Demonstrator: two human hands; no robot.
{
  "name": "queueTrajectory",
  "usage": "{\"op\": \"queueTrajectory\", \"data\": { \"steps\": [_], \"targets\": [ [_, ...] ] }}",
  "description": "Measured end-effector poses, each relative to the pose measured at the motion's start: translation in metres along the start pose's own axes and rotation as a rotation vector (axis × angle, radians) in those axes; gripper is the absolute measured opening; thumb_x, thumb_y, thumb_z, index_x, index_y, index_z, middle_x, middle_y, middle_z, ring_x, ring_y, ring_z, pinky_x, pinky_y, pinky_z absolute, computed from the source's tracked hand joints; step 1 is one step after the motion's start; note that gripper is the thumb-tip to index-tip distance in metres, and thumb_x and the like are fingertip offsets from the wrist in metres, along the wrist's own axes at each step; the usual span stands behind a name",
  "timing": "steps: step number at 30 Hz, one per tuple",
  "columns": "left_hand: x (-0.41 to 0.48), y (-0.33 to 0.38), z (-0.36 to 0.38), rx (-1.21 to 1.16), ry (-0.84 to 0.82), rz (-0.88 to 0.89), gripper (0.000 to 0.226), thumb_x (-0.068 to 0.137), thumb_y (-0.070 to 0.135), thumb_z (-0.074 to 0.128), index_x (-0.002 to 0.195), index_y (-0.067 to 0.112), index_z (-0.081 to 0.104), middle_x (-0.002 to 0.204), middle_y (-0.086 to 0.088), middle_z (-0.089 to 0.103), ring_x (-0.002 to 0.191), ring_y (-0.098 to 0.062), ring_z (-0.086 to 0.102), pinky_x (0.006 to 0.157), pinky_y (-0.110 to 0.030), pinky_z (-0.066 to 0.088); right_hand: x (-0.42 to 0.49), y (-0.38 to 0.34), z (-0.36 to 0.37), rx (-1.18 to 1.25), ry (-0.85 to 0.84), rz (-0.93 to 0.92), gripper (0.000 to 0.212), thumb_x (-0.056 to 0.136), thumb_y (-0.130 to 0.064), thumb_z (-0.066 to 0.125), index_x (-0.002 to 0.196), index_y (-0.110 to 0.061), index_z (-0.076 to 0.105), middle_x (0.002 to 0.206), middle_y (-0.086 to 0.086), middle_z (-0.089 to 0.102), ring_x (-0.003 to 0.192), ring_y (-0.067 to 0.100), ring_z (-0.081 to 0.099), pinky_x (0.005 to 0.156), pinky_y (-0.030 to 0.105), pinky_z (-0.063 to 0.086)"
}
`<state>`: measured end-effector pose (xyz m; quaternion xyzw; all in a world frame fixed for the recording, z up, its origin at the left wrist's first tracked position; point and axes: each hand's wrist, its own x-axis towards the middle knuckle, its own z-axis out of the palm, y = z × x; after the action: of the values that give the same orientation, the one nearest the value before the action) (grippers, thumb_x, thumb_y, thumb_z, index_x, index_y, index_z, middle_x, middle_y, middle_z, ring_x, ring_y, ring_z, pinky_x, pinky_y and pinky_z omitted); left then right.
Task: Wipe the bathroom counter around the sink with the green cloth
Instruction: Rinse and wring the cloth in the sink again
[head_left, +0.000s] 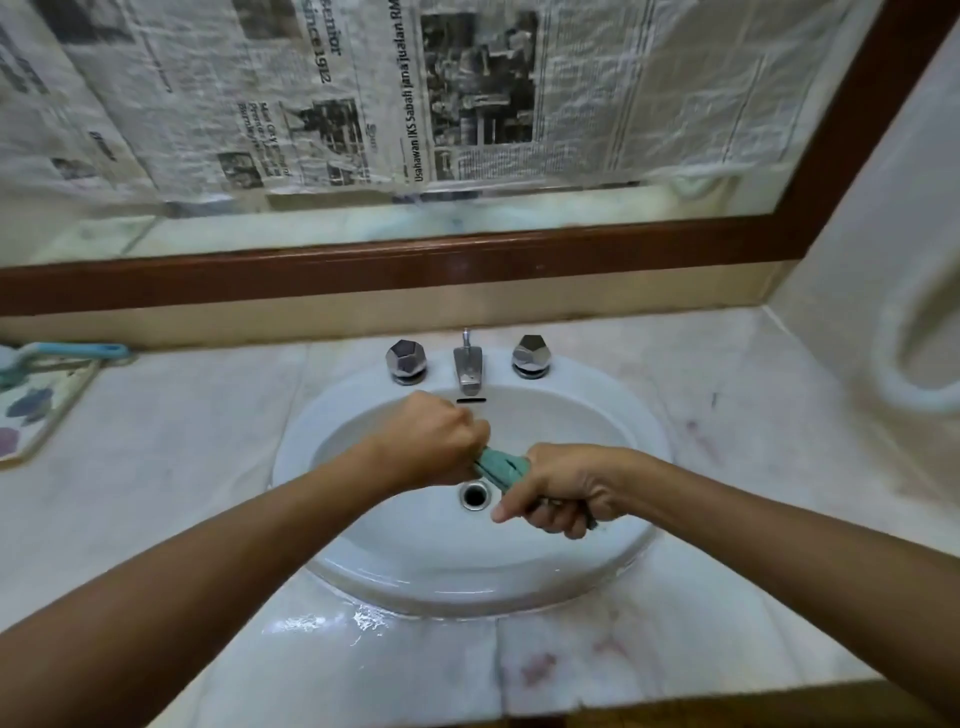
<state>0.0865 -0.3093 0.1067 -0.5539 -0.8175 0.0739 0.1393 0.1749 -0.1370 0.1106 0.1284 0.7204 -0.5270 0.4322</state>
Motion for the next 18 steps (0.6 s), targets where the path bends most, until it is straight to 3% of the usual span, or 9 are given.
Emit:
{"op": "queueTrajectory", "data": {
  "steps": [2, 4, 6, 9, 11, 14, 18],
  "targets": [
    [0.010, 0.002, -0.006, 0.037, -0.111, -0.088, 0.033, 0.052, 0.034, 0.081, 0.051, 0.015, 0.054, 0.044, -0.003, 0.054, 0.033, -0.027, 0.050, 0.044, -0.019, 0.023, 0.007, -0.011, -0.009, -0.167, 0.153, -0.059, 0.036, 0.076, -0.025, 0.077, 0.060, -0.017, 0.045, 0.046, 0.002, 0.037, 0.036, 0.014, 0.024, 0.043, 0.019, 0.019],
    [0.018, 0.006, -0.012, 0.041, -0.221, -0.213, 0.022, 0.072, 0.033, 0.067, 0.065, 0.016, 0.056, 0.066, -0.007, 0.065, 0.054, -0.031, 0.059, 0.050, -0.025, 0.032, 0.017, -0.020, -0.018, -0.510, 0.391, -0.151, 0.035, 0.071, -0.030, 0.078, 0.065, -0.015, 0.046, 0.050, 0.002, 0.047, 0.041, 0.020, 0.040, 0.044, 0.023, 0.031],
    [0.024, 0.010, -0.015, -0.138, -0.353, -0.391, 0.017, 0.084, 0.028, 0.053, 0.072, 0.017, 0.049, 0.080, -0.008, 0.061, 0.066, -0.029, 0.053, 0.056, -0.026, 0.035, 0.026, -0.027, -0.025, -0.863, 0.596, -0.272, 0.024, 0.074, -0.026, 0.070, 0.067, -0.016, 0.049, 0.058, -0.001, 0.049, 0.058, 0.026, 0.054, 0.050, 0.026, 0.037],
    [0.027, 0.011, -0.012, -0.661, -0.424, -0.597, 0.030, 0.084, 0.017, 0.058, 0.058, 0.014, 0.042, 0.059, -0.002, 0.045, 0.050, -0.017, 0.039, 0.041, -0.020, 0.027, 0.031, -0.031, -0.035, -1.120, 0.747, -0.444, 0.004, 0.078, -0.019, 0.058, 0.078, -0.015, 0.056, 0.064, 0.000, 0.044, 0.066, 0.031, 0.050, 0.050, 0.027, 0.032],
    [0.026, 0.011, -0.006, -1.145, -0.436, -0.748, 0.039, 0.082, 0.011, 0.063, 0.054, 0.016, 0.037, 0.051, -0.002, 0.036, 0.041, -0.014, 0.029, 0.039, -0.023, 0.020, 0.038, -0.030, -0.041, -1.269, 0.849, -0.598, 0.014, 0.074, -0.016, 0.062, 0.087, -0.011, 0.060, 0.067, 0.007, 0.055, 0.060, 0.033, 0.051, 0.050, 0.027, 0.029],
    [0.023, 0.012, -0.001, -1.601, -0.585, -0.887, 0.040, 0.083, 0.012, 0.060, 0.056, 0.021, 0.031, 0.047, 0.001, 0.026, 0.038, -0.012, 0.019, 0.043, -0.019, 0.011, 0.052, -0.028, -0.048, -1.405, 0.952, -0.791, 0.032, 0.045, -0.009, 0.076, 0.071, -0.008, 0.058, 0.047, 0.007, 0.057, 0.035, 0.028, 0.051, 0.043, 0.021, 0.026],
    [0.024, 0.011, 0.007, -2.176, -0.832, -0.893, 0.044, 0.080, 0.016, 0.056, 0.051, 0.026, 0.025, 0.036, 0.010, 0.021, 0.031, -0.004, 0.012, 0.036, -0.016, 0.004, 0.057, -0.031, -0.053, -1.404, 0.985, -0.841, 0.028, 0.046, -0.011, 0.076, 0.067, -0.009, 0.057, 0.044, 0.004, 0.054, 0.031, 0.026, 0.048, 0.041, 0.019, 0.024]
  ]
}}
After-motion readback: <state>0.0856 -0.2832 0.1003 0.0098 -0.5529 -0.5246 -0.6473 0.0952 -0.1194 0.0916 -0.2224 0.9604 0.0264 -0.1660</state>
